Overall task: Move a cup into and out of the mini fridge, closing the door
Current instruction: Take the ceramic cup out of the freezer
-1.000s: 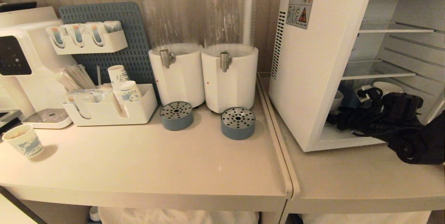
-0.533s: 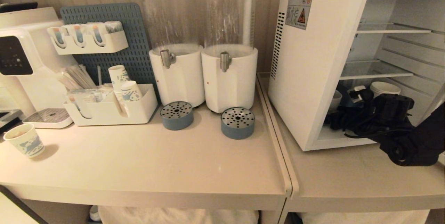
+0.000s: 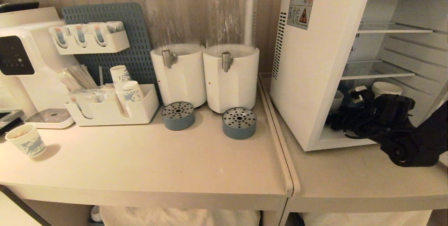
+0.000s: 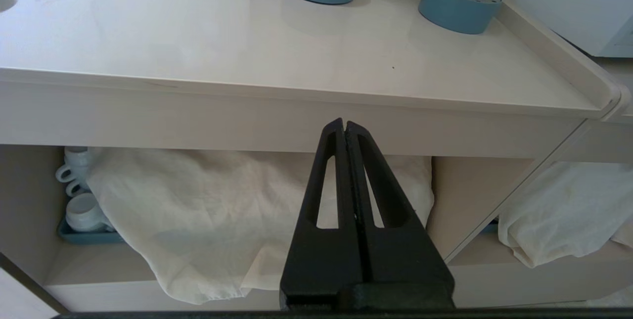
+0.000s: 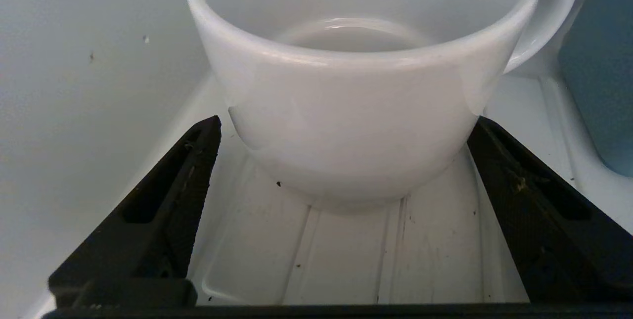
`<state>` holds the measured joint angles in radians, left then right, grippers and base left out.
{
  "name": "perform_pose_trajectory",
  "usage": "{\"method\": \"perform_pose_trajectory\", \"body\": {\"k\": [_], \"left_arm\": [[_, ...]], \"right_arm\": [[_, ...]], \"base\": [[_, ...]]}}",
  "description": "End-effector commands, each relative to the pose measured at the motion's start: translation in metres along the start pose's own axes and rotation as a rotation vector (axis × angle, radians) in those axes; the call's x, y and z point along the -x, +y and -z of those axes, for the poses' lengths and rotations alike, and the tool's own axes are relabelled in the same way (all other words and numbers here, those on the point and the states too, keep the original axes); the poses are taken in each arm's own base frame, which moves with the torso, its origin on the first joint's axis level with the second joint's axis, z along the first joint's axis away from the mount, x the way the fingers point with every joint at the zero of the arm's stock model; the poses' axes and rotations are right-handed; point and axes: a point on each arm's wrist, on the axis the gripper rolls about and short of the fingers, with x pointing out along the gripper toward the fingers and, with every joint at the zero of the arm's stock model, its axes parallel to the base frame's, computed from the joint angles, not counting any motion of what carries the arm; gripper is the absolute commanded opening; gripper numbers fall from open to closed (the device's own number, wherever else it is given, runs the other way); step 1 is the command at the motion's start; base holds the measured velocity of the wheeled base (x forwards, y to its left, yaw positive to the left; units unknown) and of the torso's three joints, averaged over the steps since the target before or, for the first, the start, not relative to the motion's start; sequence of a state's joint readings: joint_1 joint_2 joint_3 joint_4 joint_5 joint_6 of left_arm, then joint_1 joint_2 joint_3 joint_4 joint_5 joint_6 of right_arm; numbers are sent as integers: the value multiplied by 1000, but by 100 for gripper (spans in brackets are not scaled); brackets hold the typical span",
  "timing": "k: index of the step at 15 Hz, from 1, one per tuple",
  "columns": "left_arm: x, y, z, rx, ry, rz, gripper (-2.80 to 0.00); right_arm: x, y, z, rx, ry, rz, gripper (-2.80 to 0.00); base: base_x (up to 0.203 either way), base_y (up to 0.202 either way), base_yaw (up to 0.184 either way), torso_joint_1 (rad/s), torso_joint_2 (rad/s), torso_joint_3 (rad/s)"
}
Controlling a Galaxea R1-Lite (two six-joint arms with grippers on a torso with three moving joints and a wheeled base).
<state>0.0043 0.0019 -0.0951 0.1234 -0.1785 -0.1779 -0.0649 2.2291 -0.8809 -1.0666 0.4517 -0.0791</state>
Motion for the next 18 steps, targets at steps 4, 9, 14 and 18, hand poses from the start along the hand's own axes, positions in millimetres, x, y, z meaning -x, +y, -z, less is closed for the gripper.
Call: {"method": "perform_pose_trajectory", "body": {"k": [4,9,14,18], "left_arm": [[0,0,0,0,2,1,-280],[0,0,0,0,2,2,-280],[0,0,0,0,2,2,-280],[0,0,0,2,2,2,-280]], "right_arm": [[-3,-7,0,10,-12,31,0],[-1,-9,-3,13,-21,38,0],[4,-16,-7,13,-33,58,0],[8,-20,-9,10,-39,68,0]], "base": [[0,0,0,0,0,0],[0,0,0,0,0,0],[0,0,0,0,0,0],[0,0,0,0,0,0]]}}
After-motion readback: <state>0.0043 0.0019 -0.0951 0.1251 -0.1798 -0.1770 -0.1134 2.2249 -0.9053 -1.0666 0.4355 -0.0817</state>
